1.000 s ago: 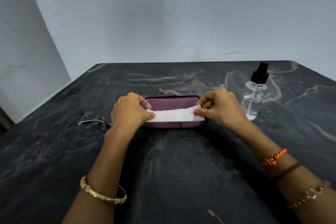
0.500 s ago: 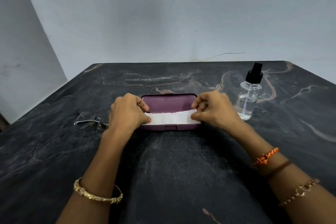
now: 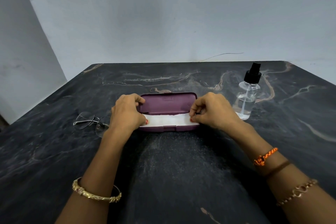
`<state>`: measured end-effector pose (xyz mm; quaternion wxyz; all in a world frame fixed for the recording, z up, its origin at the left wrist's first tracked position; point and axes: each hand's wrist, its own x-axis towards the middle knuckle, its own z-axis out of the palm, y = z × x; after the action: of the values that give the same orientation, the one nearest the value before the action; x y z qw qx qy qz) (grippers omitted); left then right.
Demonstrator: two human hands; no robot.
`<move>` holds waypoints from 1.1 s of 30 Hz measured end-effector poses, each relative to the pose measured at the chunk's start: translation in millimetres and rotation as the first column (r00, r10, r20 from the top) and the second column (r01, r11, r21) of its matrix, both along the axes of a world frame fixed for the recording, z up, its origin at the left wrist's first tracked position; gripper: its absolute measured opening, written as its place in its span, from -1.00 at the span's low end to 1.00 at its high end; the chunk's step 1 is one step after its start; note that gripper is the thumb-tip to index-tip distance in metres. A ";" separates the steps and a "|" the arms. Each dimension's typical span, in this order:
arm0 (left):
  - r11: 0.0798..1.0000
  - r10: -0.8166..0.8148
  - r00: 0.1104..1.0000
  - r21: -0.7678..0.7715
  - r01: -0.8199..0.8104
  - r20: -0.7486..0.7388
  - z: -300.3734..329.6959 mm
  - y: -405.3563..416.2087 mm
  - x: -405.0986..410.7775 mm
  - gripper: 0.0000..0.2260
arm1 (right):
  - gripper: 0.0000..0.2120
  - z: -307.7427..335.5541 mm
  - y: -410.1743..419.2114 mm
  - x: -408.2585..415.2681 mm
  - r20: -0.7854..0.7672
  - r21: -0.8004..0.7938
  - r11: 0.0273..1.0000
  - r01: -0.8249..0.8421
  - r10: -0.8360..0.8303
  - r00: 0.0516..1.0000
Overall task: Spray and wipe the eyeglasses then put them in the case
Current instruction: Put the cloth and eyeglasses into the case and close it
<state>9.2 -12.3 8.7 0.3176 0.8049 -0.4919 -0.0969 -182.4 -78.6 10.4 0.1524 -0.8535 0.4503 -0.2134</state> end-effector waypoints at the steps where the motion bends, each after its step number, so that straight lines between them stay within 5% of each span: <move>1: 1.000 -0.002 1.000 0.012 0.002 -0.012 0.3 -0.4 0.3 -0.50 | -0.91 0.1 -0.1 -0.2 -0.018 -0.014 1.000 -0.012 0.011 1.000; 10: 0.999 -0.017 1.000 -0.031 0.018 0.016 -8.8 -5.8 -0.5 -0.60 | -0.86 -1.9 -0.9 1.0 -0.093 -0.031 0.997 -0.068 0.065 0.994; 28: 0.998 -0.021 0.999 -0.054 0.023 0.034 -18.0 -11.7 -1.8 -0.55 | -0.93 0.8 1.0 -3.9 -0.054 -0.028 0.994 0.107 -0.108 0.993; 33: 0.996 -0.034 0.998 -0.076 0.038 0.048 -17.1 -10.8 0.2 -0.56 | -0.76 0.6 0.0 -5.9 -0.017 -0.030 0.988 0.148 -0.149 0.989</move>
<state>9.4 -23.1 -8.4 0.3348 0.7851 -0.5170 -0.0647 -188.4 -78.6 11.0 0.1196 -0.8216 0.5109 -0.2226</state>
